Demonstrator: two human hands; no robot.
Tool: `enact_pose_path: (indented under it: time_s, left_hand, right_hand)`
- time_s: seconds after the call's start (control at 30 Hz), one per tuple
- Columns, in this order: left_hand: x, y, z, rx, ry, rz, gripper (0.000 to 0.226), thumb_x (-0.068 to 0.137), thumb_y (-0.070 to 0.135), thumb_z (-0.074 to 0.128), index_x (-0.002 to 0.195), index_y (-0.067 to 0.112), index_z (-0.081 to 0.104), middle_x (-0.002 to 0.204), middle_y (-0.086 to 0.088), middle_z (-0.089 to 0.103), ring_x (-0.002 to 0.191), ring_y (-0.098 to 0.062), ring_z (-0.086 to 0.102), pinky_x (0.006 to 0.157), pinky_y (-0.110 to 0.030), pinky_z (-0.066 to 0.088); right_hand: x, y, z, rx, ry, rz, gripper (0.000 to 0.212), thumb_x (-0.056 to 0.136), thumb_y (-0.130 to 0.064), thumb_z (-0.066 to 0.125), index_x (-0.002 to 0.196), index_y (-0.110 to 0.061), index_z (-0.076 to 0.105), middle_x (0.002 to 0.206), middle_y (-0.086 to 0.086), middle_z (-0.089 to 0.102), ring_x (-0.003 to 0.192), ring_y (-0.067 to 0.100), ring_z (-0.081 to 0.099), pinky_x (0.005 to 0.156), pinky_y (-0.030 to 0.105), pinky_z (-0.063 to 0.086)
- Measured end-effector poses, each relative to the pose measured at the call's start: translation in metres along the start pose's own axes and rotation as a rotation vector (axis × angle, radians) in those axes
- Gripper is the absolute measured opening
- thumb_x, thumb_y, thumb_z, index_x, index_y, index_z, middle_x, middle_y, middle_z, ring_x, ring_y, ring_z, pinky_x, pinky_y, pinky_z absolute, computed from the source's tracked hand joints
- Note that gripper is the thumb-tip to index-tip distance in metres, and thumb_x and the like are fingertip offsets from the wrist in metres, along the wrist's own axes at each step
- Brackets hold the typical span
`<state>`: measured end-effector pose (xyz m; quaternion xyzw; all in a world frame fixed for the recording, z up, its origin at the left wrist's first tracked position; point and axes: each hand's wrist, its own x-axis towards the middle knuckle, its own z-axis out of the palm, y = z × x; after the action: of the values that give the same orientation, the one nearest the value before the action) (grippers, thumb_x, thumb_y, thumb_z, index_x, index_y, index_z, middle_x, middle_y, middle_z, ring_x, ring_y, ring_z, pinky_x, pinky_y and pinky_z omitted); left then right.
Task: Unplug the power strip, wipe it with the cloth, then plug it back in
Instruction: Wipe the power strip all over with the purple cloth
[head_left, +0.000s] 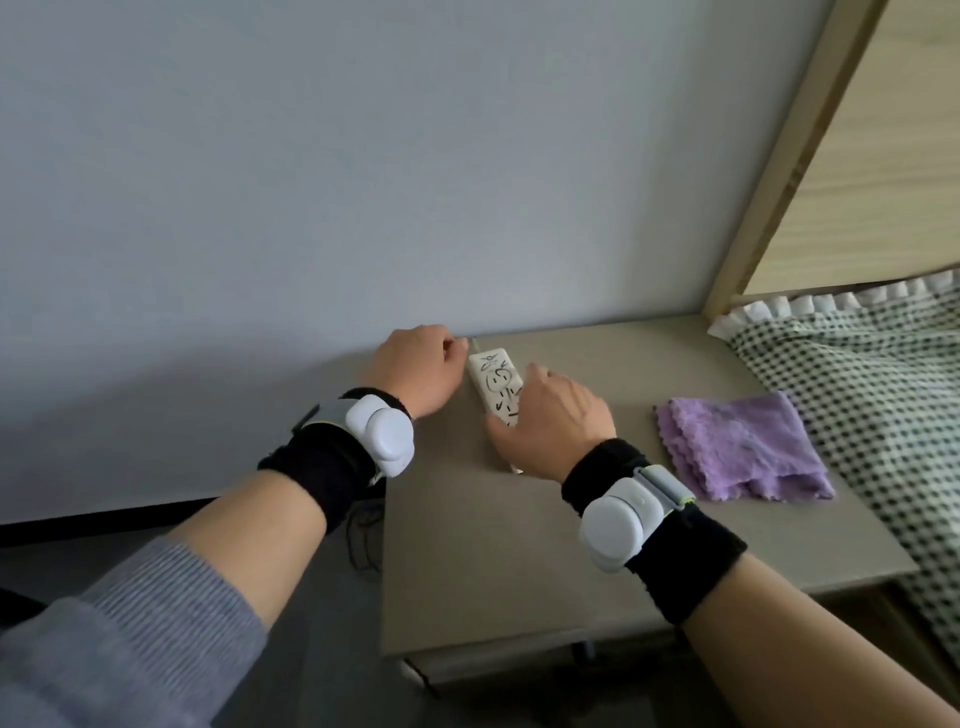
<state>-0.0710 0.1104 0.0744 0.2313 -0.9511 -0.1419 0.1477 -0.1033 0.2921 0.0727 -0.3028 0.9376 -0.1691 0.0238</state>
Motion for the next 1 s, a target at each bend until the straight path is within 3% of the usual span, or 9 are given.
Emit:
enact_pose_path:
  time_s: [0.13, 0.23, 0.3, 0.43, 0.53, 0.67, 0.83, 0.93, 1.0]
  left_hand:
    - [0.005, 0.015, 0.004, -0.005, 0.030, 0.014, 0.036, 0.098, 0.041, 0.045, 0.066, 0.026, 0.050, 0.075, -0.003, 0.065, 0.072, -0.031, 0.051, 0.062, -0.033, 0.034]
    - [0.003, 0.018, 0.007, 0.003, 0.028, 0.009, 0.039, 0.098, 0.043, 0.043, 0.079, 0.017, 0.065, 0.079, -0.006, 0.071, 0.074, -0.034, 0.058, 0.061, -0.035, 0.040]
    - [0.001, 0.021, 0.010, 0.009, 0.023, 0.006, 0.042, 0.098, 0.044, 0.043, 0.082, 0.014, 0.068, 0.078, -0.007, 0.071, 0.076, -0.035, 0.062, 0.062, -0.036, 0.045]
    - [-0.003, 0.031, 0.015, -0.018, 0.025, -0.014, 0.043, 0.098, 0.041, 0.044, 0.072, 0.011, 0.060, 0.070, -0.006, 0.068, 0.070, -0.035, 0.061, 0.062, -0.038, 0.049]
    - [-0.004, 0.040, 0.020, -0.041, 0.020, -0.021, 0.043, 0.097, 0.041, 0.043, 0.067, 0.012, 0.055, 0.064, -0.003, 0.065, 0.067, -0.034, 0.060, 0.063, -0.039, 0.051]
    - [-0.003, 0.057, 0.026, -0.072, -0.001, -0.023, 0.039, 0.095, 0.042, 0.044, 0.073, 0.015, 0.061, 0.071, 0.001, 0.069, 0.072, -0.031, 0.063, 0.069, -0.040, 0.055]
    - [0.000, 0.066, 0.035, -0.092, -0.032, -0.024, 0.028, 0.094, 0.042, 0.049, 0.089, 0.022, 0.068, 0.088, 0.002, 0.075, 0.087, -0.028, 0.067, 0.080, -0.039, 0.055]
    - [-0.001, 0.065, 0.036, -0.115, -0.038, -0.028, 0.028, 0.093, 0.041, 0.050, 0.091, 0.020, 0.069, 0.090, 0.001, 0.075, 0.088, -0.027, 0.068, 0.082, -0.041, 0.056]
    - [-0.002, 0.063, 0.035, -0.121, -0.031, -0.034, 0.031, 0.092, 0.040, 0.050, 0.090, 0.016, 0.069, 0.087, 0.000, 0.075, 0.087, -0.027, 0.068, 0.081, -0.042, 0.056]
  right_hand:
    - [0.000, 0.017, -0.010, 0.049, -0.007, -0.006, 0.061, 0.086, -0.073, 0.058, 0.105, -0.016, 0.050, 0.110, 0.009, 0.071, 0.103, 0.034, 0.069, 0.072, 0.036, 0.040]
    - [0.002, 0.031, -0.020, 0.038, -0.014, -0.003, 0.069, 0.088, -0.074, 0.057, 0.119, -0.012, 0.056, 0.115, 0.012, 0.072, 0.110, 0.035, 0.069, 0.074, 0.037, 0.042]
    - [0.002, 0.040, -0.029, 0.036, -0.013, 0.004, 0.070, 0.090, -0.068, 0.059, 0.129, -0.010, 0.058, 0.124, 0.013, 0.071, 0.116, 0.036, 0.067, 0.083, 0.039, 0.048]
    - [0.004, 0.070, -0.051, 0.006, -0.022, -0.007, 0.052, 0.092, -0.044, 0.062, 0.131, -0.011, 0.063, 0.123, 0.011, 0.070, 0.115, 0.035, 0.066, 0.092, 0.037, 0.050]
    - [0.007, 0.097, -0.073, -0.062, -0.117, 0.026, 0.054, 0.088, -0.034, 0.067, 0.138, -0.015, 0.062, 0.132, 0.010, 0.066, 0.124, 0.033, 0.062, 0.100, 0.037, 0.048]
    - [0.002, 0.131, -0.094, -0.225, -0.293, 0.102, 0.060, 0.085, -0.028, 0.065, 0.143, -0.019, 0.056, 0.146, 0.010, 0.055, 0.137, 0.035, 0.051, 0.114, 0.049, 0.044]
    - [0.002, 0.150, -0.096, -0.279, -0.400, 0.097, 0.055, 0.082, -0.029, 0.075, 0.134, -0.017, 0.064, 0.135, 0.005, 0.065, 0.123, 0.029, 0.063, 0.104, 0.044, 0.054]
    - [0.013, 0.154, -0.099, -0.301, -0.430, 0.077, 0.034, 0.078, -0.022, 0.077, 0.111, -0.013, 0.077, 0.109, 0.006, 0.076, 0.104, 0.028, 0.071, 0.089, 0.038, 0.060]
    - [0.021, 0.152, -0.101, -0.308, -0.457, 0.050, 0.019, 0.076, -0.017, 0.075, 0.092, -0.010, 0.079, 0.089, 0.007, 0.076, 0.091, 0.029, 0.072, 0.073, 0.032, 0.057]
